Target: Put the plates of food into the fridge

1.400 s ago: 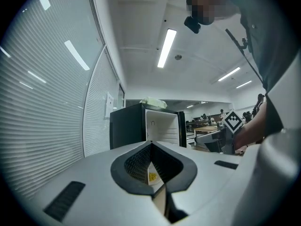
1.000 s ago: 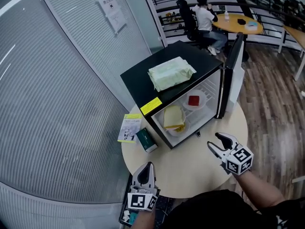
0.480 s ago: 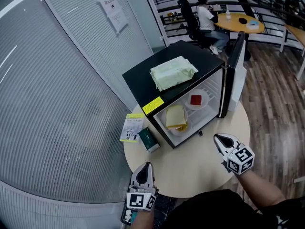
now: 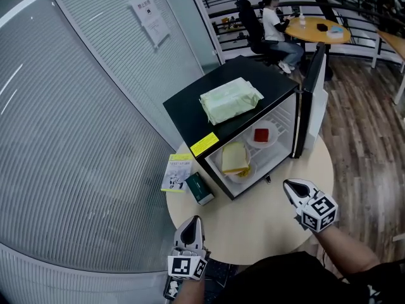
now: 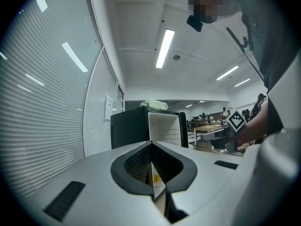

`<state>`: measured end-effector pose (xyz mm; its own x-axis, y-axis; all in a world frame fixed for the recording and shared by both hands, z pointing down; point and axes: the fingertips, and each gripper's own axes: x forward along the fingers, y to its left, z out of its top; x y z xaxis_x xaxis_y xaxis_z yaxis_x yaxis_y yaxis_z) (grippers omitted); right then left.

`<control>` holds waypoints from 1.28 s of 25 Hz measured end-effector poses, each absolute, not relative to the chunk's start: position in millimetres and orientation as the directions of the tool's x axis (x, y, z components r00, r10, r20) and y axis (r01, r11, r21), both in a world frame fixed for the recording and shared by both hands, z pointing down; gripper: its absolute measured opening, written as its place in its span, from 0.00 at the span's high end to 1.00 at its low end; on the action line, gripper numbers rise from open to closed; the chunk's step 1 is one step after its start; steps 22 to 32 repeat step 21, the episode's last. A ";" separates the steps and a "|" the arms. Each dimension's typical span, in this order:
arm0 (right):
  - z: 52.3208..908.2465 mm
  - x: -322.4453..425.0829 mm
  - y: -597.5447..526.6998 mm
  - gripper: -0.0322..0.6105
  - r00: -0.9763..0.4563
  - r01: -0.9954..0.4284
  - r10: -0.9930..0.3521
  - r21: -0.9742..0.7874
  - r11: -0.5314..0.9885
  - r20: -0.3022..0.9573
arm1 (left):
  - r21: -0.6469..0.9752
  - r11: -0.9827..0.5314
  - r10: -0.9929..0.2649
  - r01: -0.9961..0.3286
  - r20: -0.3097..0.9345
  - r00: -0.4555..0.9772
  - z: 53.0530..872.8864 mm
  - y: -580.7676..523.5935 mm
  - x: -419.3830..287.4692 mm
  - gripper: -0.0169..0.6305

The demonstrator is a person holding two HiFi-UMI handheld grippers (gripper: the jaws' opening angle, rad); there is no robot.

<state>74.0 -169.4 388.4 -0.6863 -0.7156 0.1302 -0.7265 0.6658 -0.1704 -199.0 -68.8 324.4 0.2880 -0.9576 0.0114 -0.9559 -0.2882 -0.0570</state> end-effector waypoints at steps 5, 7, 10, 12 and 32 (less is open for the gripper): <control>390.3 73.5 -169.0 0.94 -0.686 -0.726 -0.715 -0.186 0.662 0.137 | -0.027 -0.279 -0.960 -0.960 0.028 0.278 332.4 -73.8 -203.2 0.97; 391.7 74.3 -168.6 0.94 -0.684 -0.728 -0.716 -0.195 0.657 0.138 | -0.008 -0.280 -0.959 -0.960 0.032 0.280 336.9 -76.6 -202.8 0.97; 391.8 69.4 -172.8 0.94 -0.689 -0.722 -0.712 -0.206 0.660 0.136 | -0.015 -0.280 -0.960 -0.960 0.017 0.279 334.1 -76.6 -200.9 0.97; 391.6 65.9 -167.6 0.94 -0.699 -0.714 -0.699 -0.207 0.669 0.150 | -0.001 -0.266 -0.964 -0.964 0.022 0.266 334.7 -68.4 -201.5 0.97; 364.2 75.6 -149.2 0.94 -0.669 -0.737 -0.738 -0.215 0.641 0.089 | 0.054 -0.332 -0.943 -0.942 0.006 0.333 305.6 -37.5 -191.1 0.97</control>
